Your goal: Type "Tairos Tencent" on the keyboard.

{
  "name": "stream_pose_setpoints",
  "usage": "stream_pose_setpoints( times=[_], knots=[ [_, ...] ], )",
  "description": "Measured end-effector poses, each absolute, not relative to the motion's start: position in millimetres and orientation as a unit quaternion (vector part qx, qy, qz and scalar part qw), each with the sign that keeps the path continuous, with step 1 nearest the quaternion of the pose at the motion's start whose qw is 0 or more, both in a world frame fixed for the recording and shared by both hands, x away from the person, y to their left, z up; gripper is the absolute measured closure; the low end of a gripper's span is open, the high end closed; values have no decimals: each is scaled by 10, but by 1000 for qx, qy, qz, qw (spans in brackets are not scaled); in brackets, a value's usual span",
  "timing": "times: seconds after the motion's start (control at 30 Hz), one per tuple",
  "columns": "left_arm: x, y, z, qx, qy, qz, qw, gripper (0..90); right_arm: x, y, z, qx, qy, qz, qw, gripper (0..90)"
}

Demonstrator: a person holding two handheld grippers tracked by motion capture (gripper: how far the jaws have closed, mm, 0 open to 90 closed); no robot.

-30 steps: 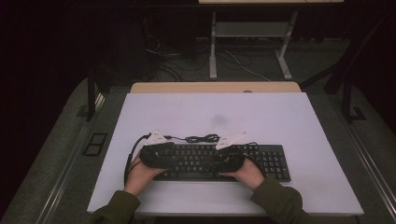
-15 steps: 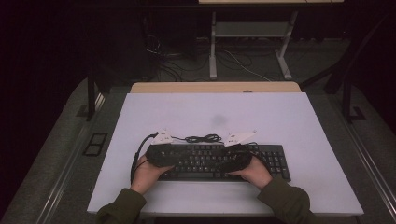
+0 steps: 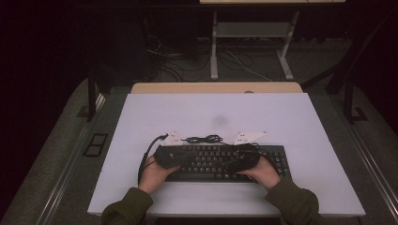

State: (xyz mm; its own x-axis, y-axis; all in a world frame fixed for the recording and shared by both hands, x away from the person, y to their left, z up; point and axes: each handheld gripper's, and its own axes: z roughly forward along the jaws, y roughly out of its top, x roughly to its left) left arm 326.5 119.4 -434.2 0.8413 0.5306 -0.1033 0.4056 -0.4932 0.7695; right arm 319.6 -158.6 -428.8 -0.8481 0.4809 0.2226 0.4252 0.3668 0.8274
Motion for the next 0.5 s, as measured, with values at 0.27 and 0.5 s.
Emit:
stream_pose_setpoints(
  times=[0.27, 0.5],
  knots=[
    [3275, 1174, -4381, 866, 271, 71, 415, 892, 3199, -1586, -4298, 276, 826, 490, 28, 246],
    [3275, 1167, -4371, 865, 274, 65, 416, 892, 3208, -1596, -4308, 276, 826, 490, 25, 239]
  ],
)
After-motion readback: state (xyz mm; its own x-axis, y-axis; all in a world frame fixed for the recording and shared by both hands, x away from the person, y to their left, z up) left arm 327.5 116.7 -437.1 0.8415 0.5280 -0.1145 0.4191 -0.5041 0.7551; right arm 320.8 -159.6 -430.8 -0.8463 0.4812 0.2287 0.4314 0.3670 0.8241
